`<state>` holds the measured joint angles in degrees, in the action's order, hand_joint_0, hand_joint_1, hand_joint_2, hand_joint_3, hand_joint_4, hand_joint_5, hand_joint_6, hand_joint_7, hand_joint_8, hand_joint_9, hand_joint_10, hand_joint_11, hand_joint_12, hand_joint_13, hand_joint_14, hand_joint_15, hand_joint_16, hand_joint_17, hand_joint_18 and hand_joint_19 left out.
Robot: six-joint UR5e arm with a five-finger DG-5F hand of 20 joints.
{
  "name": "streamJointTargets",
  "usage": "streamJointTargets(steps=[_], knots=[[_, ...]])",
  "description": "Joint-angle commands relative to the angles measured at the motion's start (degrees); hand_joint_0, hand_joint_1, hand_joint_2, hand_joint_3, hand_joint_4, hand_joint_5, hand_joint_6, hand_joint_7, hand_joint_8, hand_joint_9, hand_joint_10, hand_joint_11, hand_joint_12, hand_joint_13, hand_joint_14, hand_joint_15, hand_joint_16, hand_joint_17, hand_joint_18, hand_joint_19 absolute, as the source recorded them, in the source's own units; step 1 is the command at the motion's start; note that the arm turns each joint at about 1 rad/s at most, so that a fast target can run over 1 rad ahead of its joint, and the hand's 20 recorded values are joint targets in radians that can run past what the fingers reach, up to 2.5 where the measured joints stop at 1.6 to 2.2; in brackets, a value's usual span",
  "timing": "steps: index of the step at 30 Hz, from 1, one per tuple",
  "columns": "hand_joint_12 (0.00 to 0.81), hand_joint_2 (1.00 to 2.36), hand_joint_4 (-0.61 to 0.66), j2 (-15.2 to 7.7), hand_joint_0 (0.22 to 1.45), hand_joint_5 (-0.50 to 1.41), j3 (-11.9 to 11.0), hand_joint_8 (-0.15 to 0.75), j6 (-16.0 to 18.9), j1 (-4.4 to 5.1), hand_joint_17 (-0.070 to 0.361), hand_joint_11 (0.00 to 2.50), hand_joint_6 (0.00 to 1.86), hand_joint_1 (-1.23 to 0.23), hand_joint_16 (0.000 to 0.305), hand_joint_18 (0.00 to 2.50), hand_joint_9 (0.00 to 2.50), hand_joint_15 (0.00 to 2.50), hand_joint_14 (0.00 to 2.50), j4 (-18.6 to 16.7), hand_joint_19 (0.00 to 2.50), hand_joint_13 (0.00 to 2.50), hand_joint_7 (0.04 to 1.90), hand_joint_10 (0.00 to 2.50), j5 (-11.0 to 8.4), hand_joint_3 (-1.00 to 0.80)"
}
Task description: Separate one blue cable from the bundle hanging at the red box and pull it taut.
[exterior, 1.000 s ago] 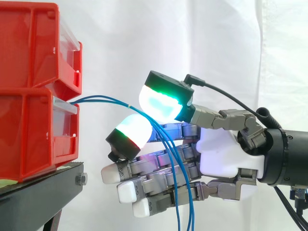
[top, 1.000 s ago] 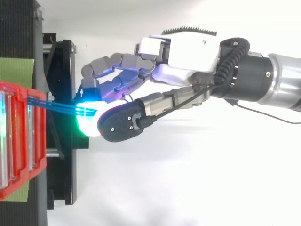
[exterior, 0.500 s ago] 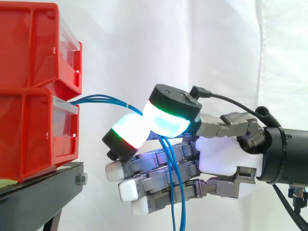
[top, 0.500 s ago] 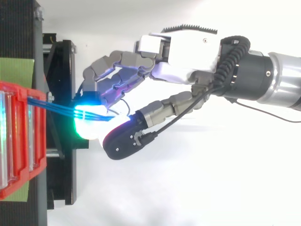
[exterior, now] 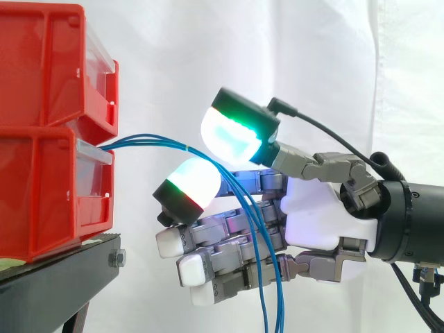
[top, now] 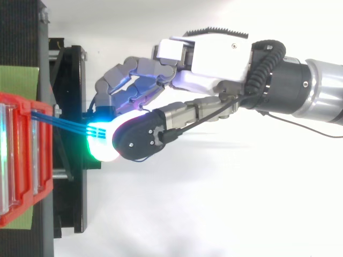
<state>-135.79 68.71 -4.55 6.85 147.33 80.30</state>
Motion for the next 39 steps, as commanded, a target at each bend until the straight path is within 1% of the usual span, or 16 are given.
streamJointTargets(steps=[1,4,5,7,10,12,14,19,21,24,26,29,34,36,39], knots=[[0.339,1.02,0.17,0.0,0.61,-0.18,0.0,0.334,0.0,0.0,0.088,0.56,0.86,-0.55,0.039,0.63,0.86,0.42,0.02,0.0,0.48,0.88,0.98,0.02,0.03,-0.24],[0.345,1.02,0.17,0.0,0.6,-0.18,0.0,0.336,0.0,0.0,0.089,0.57,0.89,-0.59,0.04,0.63,0.86,0.42,0.02,0.0,0.47,0.87,0.97,0.02,0.03,-0.17],[0.346,1.02,0.16,0.0,0.61,-0.18,-0.1,0.337,0.0,0.0,0.09,0.59,0.89,-0.64,0.04,0.63,0.85,0.42,0.02,0.0,0.47,0.87,0.98,0.02,0.03,-0.14],[0.344,1.03,0.14,0.0,0.62,-0.18,0.0,0.333,0.0,0.0,0.09,0.59,0.89,-0.67,0.04,0.63,0.84,0.43,0.02,0.0,0.47,0.86,0.99,0.02,0.03,-0.11],[0.344,1.03,0.11,0.0,0.63,-0.2,0.0,0.323,0.0,0.0,0.091,0.61,0.91,-0.72,0.04,0.62,0.81,0.42,0.02,0.0,0.47,0.84,0.95,0.02,0.03,-0.14],[0.338,1.02,0.09,0.0,0.66,-0.2,0.0,0.31,0.0,0.0,0.091,0.64,0.91,-0.77,0.04,0.61,0.8,0.42,0.02,0.0,0.47,0.83,0.94,0.02,0.03,-0.19],[0.334,1.02,0.08,0.0,0.68,-0.21,0.0,0.305,0.0,0.0,0.09,0.63,0.91,-0.78,0.04,0.61,0.79,0.43,0.02,0.0,0.47,0.82,0.93,0.02,0.03,-0.24],[0.332,1.01,0.09,0.0,0.7,-0.21,0.0,0.295,0.0,0.0,0.09,0.64,0.91,-0.78,0.04,0.61,0.79,0.43,0.02,0.0,0.47,0.82,0.9,0.02,0.03,-0.34],[0.331,1.01,0.12,0.0,0.7,-0.21,0.0,0.293,0.0,0.0,0.089,0.63,0.91,-0.78,0.04,0.61,0.79,0.43,0.02,0.0,0.47,0.82,0.89,0.02,0.03,-0.41],[0.331,1.0,0.15,0.0,0.66,-0.2,-0.1,0.305,-0.3,0.0,0.089,0.64,0.9,-0.71,0.039,0.61,0.83,0.43,0.02,-0.1,0.49,0.83,0.91,0.02,0.03,-0.48],[0.328,1.0,0.15,0.0,0.64,-0.2,0.0,0.305,-0.5,0.0,0.088,0.64,0.9,-0.67,0.039,0.61,0.84,0.43,0.02,-0.2,0.5,0.83,0.92,0.02,-0.06,-0.5],[0.334,1.0,0.16,0.0,0.6,-0.2,0.0,0.314,-0.5,0.09,0.089,0.63,0.9,-0.61,0.04,0.62,0.85,0.45,0.02,-0.2,0.5,0.85,0.91,0.02,0.03,-0.5],[0.34,1.0,0.16,0.0,0.59,-0.19,0.0,0.32,-0.5,0.18,0.09,0.63,0.89,-0.58,0.04,0.63,0.87,0.44,0.02,-0.2,0.51,0.86,0.93,0.02,-0.06,-0.5],[0.338,1.0,0.16,0.0,0.61,-0.19,0.0,0.323,-0.5,0.18,0.09,0.64,0.89,-0.6,0.04,0.63,0.88,0.44,0.02,-0.2,0.5,0.86,0.92,0.02,-0.06,-0.5],[0.338,1.01,0.12,0.0,0.65,-0.19,0.0,0.316,-0.5,0.18,0.088,0.64,0.89,-0.67,0.039,0.63,0.88,0.44,0.02,-0.2,0.5,0.87,0.97,0.02,-0.06,-0.39]])
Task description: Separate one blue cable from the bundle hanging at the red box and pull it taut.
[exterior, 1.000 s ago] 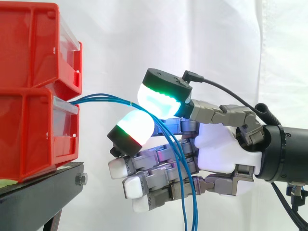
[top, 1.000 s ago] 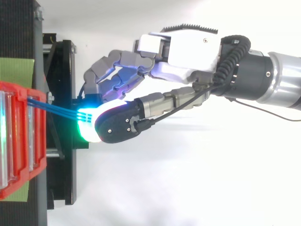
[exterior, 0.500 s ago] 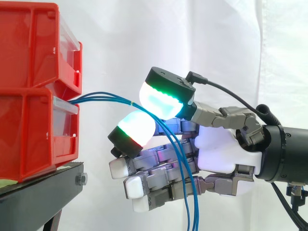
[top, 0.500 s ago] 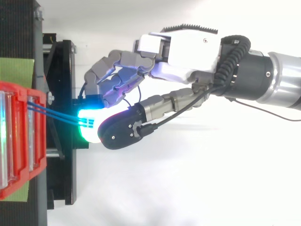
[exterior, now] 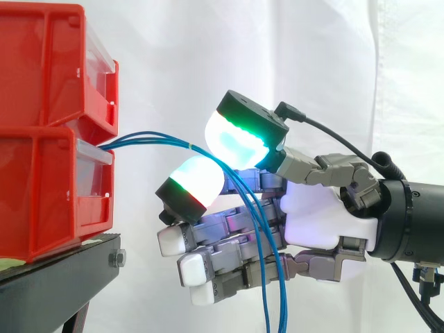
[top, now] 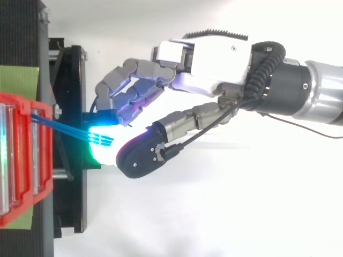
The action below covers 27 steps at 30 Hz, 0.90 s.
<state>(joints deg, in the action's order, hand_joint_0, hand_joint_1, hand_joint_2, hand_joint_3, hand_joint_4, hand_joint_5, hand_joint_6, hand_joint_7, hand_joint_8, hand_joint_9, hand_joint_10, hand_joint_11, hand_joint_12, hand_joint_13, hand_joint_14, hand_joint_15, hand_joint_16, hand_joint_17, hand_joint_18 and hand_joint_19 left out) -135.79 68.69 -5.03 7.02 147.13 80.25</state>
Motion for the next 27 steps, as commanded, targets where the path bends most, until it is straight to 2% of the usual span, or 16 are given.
streamJointTargets(steps=[1,5,9,11,17,20,23,27], knots=[[0.336,1.01,0.11,0.0,0.66,-0.19,0.0,0.317,0.0,0.02,0.088,0.65,0.89,-0.68,0.039,0.64,0.88,0.44,0.02,0.0,0.5,0.87,0.97,0.02,0.0,-0.38],[0.326,1.02,0.0,0.0,0.74,-0.21,0.0,0.295,0.0,0.02,0.087,0.66,0.93,-0.79,0.039,0.63,0.84,0.45,0.02,0.0,0.47,0.85,0.99,0.02,0.0,-0.34],[0.314,1.0,-0.02,0.0,0.81,-0.22,0.0,0.269,0.0,0.02,0.083,0.68,0.93,-0.86,0.037,0.61,0.85,0.47,0.02,0.0,0.47,0.85,0.99,0.02,0.0,-0.49],[0.309,1.0,-0.04,0.0,0.82,-0.21,0.0,0.263,-0.1,0.1,0.082,0.69,0.93,-0.89,0.037,0.62,0.86,0.47,0.02,0.0,0.44,0.86,0.98,0.02,0.0,-0.5],[0.302,1.0,-0.03,0.0,0.72,-0.2,0.0,0.245,-0.1,0.02,0.079,0.7,0.92,-0.95,0.035,0.63,0.87,0.49,0.02,0.0,0.44,0.88,0.98,0.02,0.0,-0.5],[0.307,1.0,0.0,0.0,0.63,-0.21,0.0,0.247,-0.1,0.02,0.078,0.72,0.92,-0.97,0.035,0.63,0.87,0.49,0.02,0.0,0.46,0.89,0.98,0.02,0.0,-0.5],[0.322,1.0,0.08,-0.1,0.53,-0.21,0.0,0.271,0.0,0.02,0.084,0.72,0.93,-0.94,0.037,0.66,0.89,0.5,0.02,0.0,0.46,0.91,0.95,0.02,0.0,-0.5],[0.339,1.0,0.11,0.0,0.49,-0.21,0.0,0.289,-0.1,0.02,0.091,0.71,0.93,-0.88,0.04,0.68,0.91,0.5,0.02,0.0,0.46,0.92,0.92,0.02,0.0,-0.5]])
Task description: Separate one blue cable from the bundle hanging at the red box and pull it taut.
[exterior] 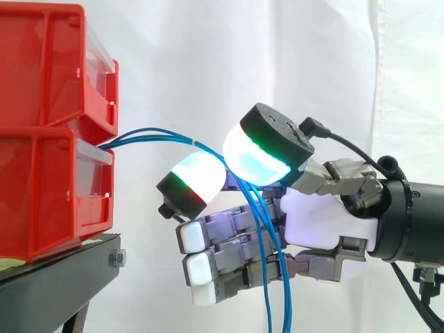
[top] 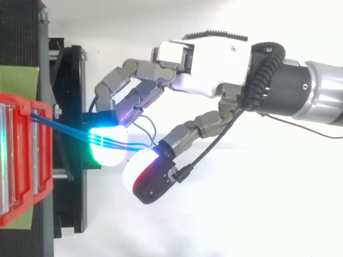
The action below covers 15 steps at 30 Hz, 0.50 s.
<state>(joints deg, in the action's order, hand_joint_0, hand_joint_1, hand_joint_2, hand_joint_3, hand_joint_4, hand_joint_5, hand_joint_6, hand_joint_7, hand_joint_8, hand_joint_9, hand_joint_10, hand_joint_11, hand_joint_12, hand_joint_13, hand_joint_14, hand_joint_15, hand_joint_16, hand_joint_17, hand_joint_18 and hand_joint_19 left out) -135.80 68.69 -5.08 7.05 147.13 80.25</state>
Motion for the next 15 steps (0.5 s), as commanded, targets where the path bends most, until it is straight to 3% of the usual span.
streamJointTargets(steps=[1,3,9,15], knots=[[0.341,1.0,0.12,0.0,0.49,-0.21,0.0,0.295,0.0,-0.01,0.092,0.71,0.93,-0.83,0.041,0.68,0.91,0.5,0.02,0.0,0.47,0.93,0.9,0.02,-0.01,-0.5],[0.351,1.0,0.13,0.0,0.48,-0.21,0.0,0.307,0.0,-0.01,0.096,0.7,0.92,-0.71,0.043,0.7,0.93,0.5,0.02,0.0,0.49,0.94,0.9,0.02,0.08,-0.5],[0.337,1.0,0.12,0.0,0.57,-0.21,0.0,0.299,0.0,-0.01,0.09,0.71,0.91,-0.55,0.04,0.67,0.92,0.52,0.02,0.0,0.53,0.93,0.97,0.02,0.08,-0.5],[0.334,1.0,0.08,0.0,0.69,-0.2,0.0,0.298,0.0,-0.01,0.087,0.71,0.92,-0.71,0.038,0.67,0.91,0.51,0.02,-0.1,0.51,0.92,0.99,0.02,-0.01,-0.47]])
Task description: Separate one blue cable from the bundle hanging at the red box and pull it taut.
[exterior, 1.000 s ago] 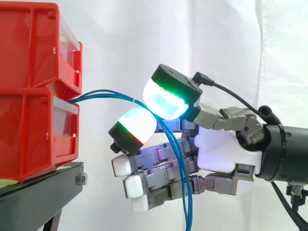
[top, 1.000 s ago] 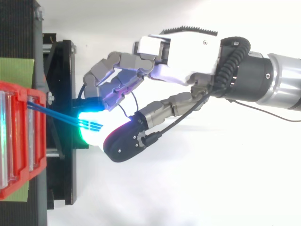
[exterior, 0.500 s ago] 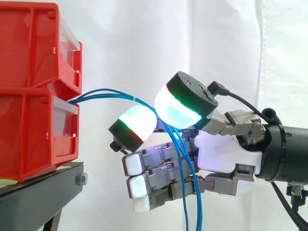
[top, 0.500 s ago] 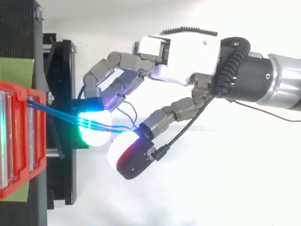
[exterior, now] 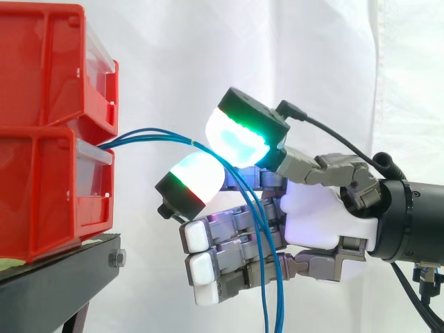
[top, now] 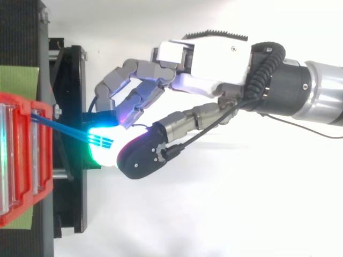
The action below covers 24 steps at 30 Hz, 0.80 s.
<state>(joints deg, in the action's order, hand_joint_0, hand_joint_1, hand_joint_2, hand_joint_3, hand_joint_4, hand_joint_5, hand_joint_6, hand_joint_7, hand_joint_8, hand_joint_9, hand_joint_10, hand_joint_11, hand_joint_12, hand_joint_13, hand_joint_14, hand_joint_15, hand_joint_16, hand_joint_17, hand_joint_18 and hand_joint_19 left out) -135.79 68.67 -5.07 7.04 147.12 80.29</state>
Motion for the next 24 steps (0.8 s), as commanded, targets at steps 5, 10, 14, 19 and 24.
streamJointTargets(steps=[5,10,14,19,24], knots=[[0.328,1.01,0.01,0.0,0.76,-0.21,0.1,0.288,0.1,-0.01,0.086,0.73,0.92,-0.82,0.038,0.67,0.91,0.51,0.02,-0.2,0.5,0.92,1.08,0.02,0.04,-0.42],[0.317,1.0,0.01,-0.1,0.82,-0.21,0.1,0.267,0.0,-0.01,0.084,0.73,0.94,-0.9,0.037,0.65,0.92,0.53,0.02,-0.1,0.52,0.91,1.02,0.02,0.04,-0.5],[0.307,1.0,0.02,0.0,0.79,-0.2,0.0,0.262,0.0,0.08,0.085,0.74,0.93,-0.95,0.038,0.69,0.95,0.52,0.02,-0.2,0.48,0.92,1.0,0.02,-0.05,-0.5],[0.306,1.0,0.02,0.0,0.71,-0.2,0.1,0.242,0.0,-0.01,0.086,0.76,0.93,-1.03,0.038,0.69,0.97,0.53,0.02,-0.2,0.48,0.93,1.02,0.02,-0.05,-0.5],[0.308,1.0,0.02,0.0,0.64,-0.21,0.0,0.24,-0.5,-0.01,0.09,0.77,0.92,-1.13,0.04,0.7,0.96,0.54,0.02,-0.1,0.49,0.92,1.03,0.02,-0.05,-0.5]])
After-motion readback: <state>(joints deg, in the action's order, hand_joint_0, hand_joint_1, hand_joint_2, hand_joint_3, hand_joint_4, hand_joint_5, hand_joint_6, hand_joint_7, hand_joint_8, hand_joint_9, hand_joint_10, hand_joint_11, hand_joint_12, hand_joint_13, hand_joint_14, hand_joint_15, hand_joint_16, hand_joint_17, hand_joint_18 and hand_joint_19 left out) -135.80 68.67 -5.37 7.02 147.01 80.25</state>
